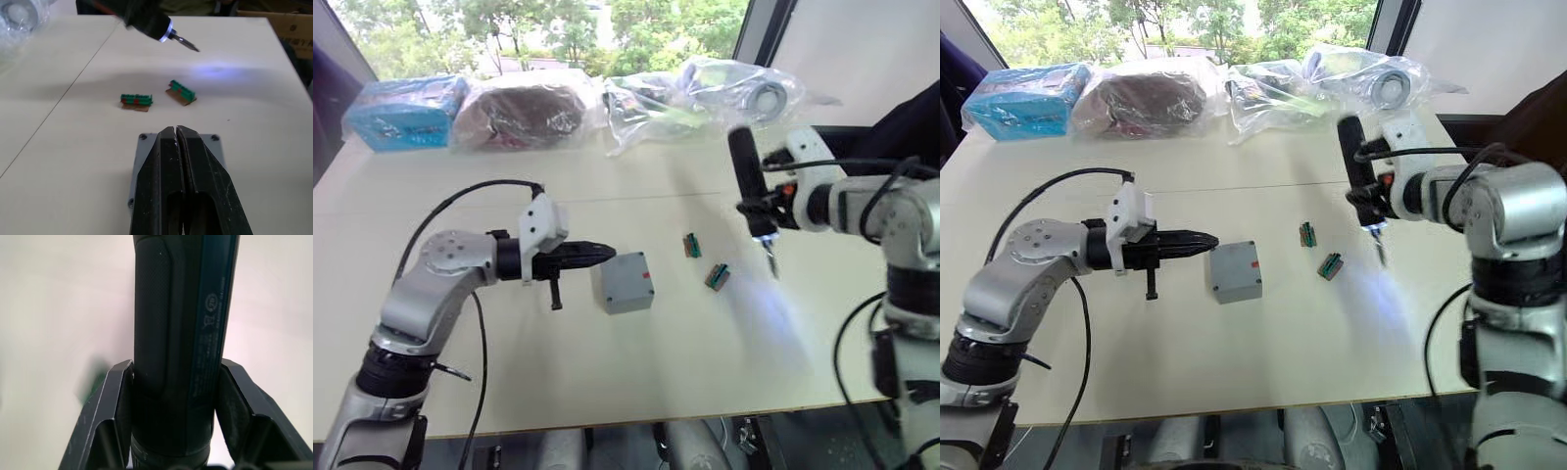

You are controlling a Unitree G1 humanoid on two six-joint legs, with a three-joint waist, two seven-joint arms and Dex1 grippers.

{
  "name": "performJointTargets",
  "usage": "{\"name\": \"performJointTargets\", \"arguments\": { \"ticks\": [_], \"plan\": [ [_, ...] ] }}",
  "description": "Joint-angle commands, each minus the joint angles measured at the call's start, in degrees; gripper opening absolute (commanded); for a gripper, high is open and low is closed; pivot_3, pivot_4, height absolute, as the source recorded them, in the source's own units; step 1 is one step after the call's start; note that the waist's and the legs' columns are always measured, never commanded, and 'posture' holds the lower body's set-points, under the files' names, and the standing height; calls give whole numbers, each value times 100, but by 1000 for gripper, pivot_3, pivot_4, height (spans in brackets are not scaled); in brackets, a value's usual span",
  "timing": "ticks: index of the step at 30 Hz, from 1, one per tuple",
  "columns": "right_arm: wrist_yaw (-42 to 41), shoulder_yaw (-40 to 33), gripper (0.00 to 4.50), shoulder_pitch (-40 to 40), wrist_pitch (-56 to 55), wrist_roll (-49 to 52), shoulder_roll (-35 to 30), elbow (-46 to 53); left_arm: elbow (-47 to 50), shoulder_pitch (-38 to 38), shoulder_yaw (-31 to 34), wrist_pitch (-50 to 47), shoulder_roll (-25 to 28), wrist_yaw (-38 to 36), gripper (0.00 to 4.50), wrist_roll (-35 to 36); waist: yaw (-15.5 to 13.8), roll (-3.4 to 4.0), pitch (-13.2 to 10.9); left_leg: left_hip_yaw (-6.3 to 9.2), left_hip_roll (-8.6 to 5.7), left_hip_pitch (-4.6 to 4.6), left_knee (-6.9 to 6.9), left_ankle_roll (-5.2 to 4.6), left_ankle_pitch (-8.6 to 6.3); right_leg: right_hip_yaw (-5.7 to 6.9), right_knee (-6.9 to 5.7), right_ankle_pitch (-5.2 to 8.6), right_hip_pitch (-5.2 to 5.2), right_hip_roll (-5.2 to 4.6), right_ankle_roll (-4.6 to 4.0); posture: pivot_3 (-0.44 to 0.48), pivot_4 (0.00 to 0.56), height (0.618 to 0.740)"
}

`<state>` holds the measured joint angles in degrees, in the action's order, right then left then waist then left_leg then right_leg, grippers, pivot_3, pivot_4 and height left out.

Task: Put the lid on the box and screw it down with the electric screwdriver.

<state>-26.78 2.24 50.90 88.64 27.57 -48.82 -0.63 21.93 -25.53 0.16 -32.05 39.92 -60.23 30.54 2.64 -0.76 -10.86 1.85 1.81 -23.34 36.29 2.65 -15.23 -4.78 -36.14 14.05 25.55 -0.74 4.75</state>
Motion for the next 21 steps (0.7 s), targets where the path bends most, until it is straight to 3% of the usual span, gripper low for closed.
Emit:
{"name": "performJointTargets", "arguments": {
  "ticks": [1,11,13,14,18,21],
  "plan": [
    [-383,493,1836,257,-73,-61,-131,-523,260,-69,242,-60,127,44,0,226,17,5,-5,-2,0,0,1,0,0,-2,0,0,0,0,0,0,150,740],
    [-524,1165,1836,192,-742,-639,133,-1809,559,-41,445,-374,320,135,0,744,63,-3,-14,0,0,-1,39,0,0,-2,-7,-2,-16,3,3,0,150,740],
    [-551,1134,2806,202,-791,-691,174,-1874,579,-54,468,-409,359,153,0,797,73,-7,-16,0,1,-1,70,0,0,-3,-7,-4,-30,2,7,0,150,740],
    [-567,1102,2938,208,-819,-713,191,-1913,583,-59,474,-422,377,163,0,817,79,-7,-16,-1,-1,-2,84,0,0,-4,-6,-12,-37,0,13,0,150,740],
    [-707,1003,4304,181,-1078,-781,152,-1862,589,-27,485,-480,460,222,0,876,74,-11,-18,-1,-2,1,110,0,0,-8,-3,-26,-53,1,4,0,150,740],
    [-1099,1001,4479,167,-1453,-788,-112,-1681,587,67,551,-632,530,328,0,920,89,-8,-20,-1,-2,2,118,1,1,-8,-4,-32,-55,2,16,0,150,740]
  ]
}}
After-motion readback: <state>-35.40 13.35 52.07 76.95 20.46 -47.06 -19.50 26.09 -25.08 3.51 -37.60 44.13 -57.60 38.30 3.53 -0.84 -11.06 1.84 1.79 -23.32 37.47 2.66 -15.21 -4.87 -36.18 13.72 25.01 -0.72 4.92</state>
